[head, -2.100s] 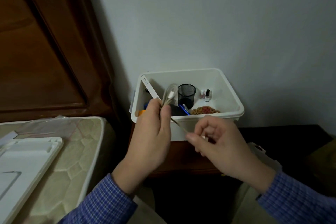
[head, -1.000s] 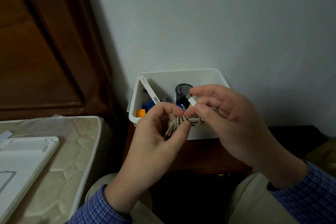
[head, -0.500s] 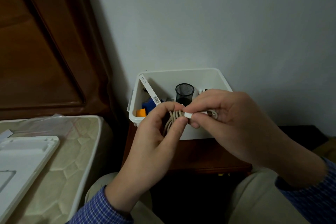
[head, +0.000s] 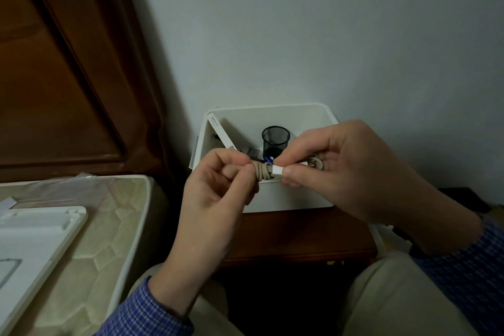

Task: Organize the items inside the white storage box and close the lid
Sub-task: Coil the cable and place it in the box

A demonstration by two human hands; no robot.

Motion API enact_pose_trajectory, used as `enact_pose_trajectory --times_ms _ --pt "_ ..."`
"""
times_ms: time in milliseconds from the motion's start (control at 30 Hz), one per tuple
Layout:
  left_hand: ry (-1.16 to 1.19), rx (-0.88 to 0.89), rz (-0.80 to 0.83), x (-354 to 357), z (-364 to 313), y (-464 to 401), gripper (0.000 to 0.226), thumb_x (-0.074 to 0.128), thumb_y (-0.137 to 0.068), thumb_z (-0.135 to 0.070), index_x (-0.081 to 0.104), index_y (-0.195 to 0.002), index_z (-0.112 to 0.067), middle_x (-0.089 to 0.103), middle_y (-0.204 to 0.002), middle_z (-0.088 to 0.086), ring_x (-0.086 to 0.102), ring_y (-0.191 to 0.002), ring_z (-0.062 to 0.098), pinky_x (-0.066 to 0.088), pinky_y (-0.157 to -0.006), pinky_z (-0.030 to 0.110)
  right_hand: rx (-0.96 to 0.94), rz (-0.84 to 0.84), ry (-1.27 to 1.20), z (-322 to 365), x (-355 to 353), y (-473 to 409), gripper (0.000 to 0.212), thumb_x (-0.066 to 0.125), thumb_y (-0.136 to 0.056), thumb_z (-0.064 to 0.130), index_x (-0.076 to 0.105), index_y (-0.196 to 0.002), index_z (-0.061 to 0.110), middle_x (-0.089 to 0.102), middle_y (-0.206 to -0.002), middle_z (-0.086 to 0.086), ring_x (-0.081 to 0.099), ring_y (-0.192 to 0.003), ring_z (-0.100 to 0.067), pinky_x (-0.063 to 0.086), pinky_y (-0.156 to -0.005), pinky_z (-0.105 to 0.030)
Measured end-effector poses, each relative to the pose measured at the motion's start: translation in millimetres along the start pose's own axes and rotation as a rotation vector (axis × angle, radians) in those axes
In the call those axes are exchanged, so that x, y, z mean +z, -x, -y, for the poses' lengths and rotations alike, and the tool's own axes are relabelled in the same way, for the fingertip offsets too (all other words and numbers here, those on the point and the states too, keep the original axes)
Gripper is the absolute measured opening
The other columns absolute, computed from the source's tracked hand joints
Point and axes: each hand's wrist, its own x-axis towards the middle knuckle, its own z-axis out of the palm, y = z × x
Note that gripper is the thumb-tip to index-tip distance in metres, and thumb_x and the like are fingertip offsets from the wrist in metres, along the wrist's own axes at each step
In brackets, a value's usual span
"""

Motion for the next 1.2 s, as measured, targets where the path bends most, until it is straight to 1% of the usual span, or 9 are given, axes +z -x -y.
enact_pose_trajectory --times_ms 100,167,300,567,700,867,1000,1100,1200 --pt "0.012 -0.113 0.014 -5.9 1.4 -3.9 0.023 0.071 -0.080 -0.028 0.067 -0.083 -0.005 0.057 -0.064 0.012 0.051 -0.061 0.017 0.045 -0.060 0.024 0.016 -0.029 -0.016 -1.9 1.7 1.5 0.014 0.075 -0.077 0.021 0.080 -0.086 0.030 0.076 -0.079 -0.001 0.072 -0.073 -0.030 0.057 -0.071 -0.060" --pt "0.026 -0.146 0.044 -5.8 2.9 -2.9 0.026 0.071 -0.081 -0.031 0.071 -0.085 -0.005 0.061 -0.069 0.016 0.055 -0.065 0.019 0.049 -0.064 0.025 0.022 -0.039 -0.013 -2.1 2.9 2.5 0.013 0.076 -0.077 0.019 0.080 -0.083 0.029 0.076 -0.079 0.001 0.073 -0.073 -0.024 0.058 -0.072 -0.057" --pt "-0.010 -0.058 0.006 -0.3 8.9 -0.5 0.020 0.070 -0.087 -0.030 0.074 -0.084 -0.011 0.065 -0.070 0.013 0.059 -0.068 0.018 0.051 -0.069 0.024 0.009 -0.061 0.046 2.1 1.8 -0.4 0.014 0.076 -0.078 0.013 0.080 -0.080 0.027 0.076 -0.080 0.006 0.073 -0.075 -0.011 0.060 -0.074 -0.046" --pt "-0.105 0.031 -0.005 -4.0 7.6 -1.2 0.021 0.078 -0.081 -0.030 0.079 -0.099 -0.019 0.077 -0.093 0.008 0.071 -0.088 0.016 0.053 -0.079 0.020 0.064 -0.038 -0.039 3.1 -0.4 -5.3 0.014 0.079 -0.080 0.004 0.081 -0.081 0.018 0.076 -0.078 -0.005 0.072 -0.075 -0.027 0.057 -0.075 -0.055" --pt "-0.028 0.009 0.025 -7.7 8.7 -2.5 0.027 0.078 -0.082 -0.033 0.078 -0.101 -0.015 0.075 -0.090 0.011 0.069 -0.085 0.020 0.052 -0.081 0.026 0.081 -0.038 -0.189 2.5 -1.2 -1.4 0.015 0.079 -0.078 0.000 0.081 -0.081 0.015 0.077 -0.078 -0.007 0.075 -0.072 -0.022 0.061 -0.072 -0.035" --pt "0.048 -0.051 0.053 -10.0 13.4 -1.6 0.026 0.067 -0.090 -0.029 0.076 -0.104 -0.009 0.073 -0.088 0.017 0.068 -0.087 0.025 0.052 -0.087 0.032 0.039 -0.058 -0.007 3.0 0.8 0.5 0.015 0.080 -0.080 0.005 0.080 -0.083 0.020 0.075 -0.077 -0.002 0.073 -0.071 -0.019 0.060 -0.072 -0.048" --pt "0.119 -0.026 0.062 -5.1 9.3 -4.7 0.025 0.061 -0.095 -0.025 0.073 -0.104 -0.005 0.071 -0.084 0.016 0.066 -0.084 0.024 0.053 -0.086 0.030 -0.077 -0.128 0.105 7.7 3.5 1.2 0.012 0.080 -0.083 0.015 0.078 -0.085 0.026 0.074 -0.081 0.009 0.071 -0.079 -0.012 0.056 -0.072 -0.026" --pt "0.150 -0.026 0.055 2.5 7.8 -6.5 0.024 0.057 -0.097 -0.025 0.068 -0.101 -0.003 0.067 -0.081 0.017 0.064 -0.079 0.023 0.053 -0.082 0.029 -0.081 -0.199 0.064 7.7 8.3 0.6 0.012 0.081 -0.082 0.013 0.078 -0.085 0.025 0.074 -0.080 0.010 0.072 -0.077 -0.009 0.057 -0.070 -0.023" --pt "0.163 -0.021 0.028 6.3 8.0 -7.2 0.020 0.054 -0.097 -0.024 0.064 -0.096 -0.006 0.063 -0.080 0.015 0.060 -0.077 0.021 0.051 -0.079 0.028 -0.033 -0.179 -0.074 7.4 16.2 0.4 0.013 0.082 -0.081 0.009 0.078 -0.085 0.021 0.077 -0.076 0.008 0.074 -0.070 -0.007 0.059 -0.069 -0.022"
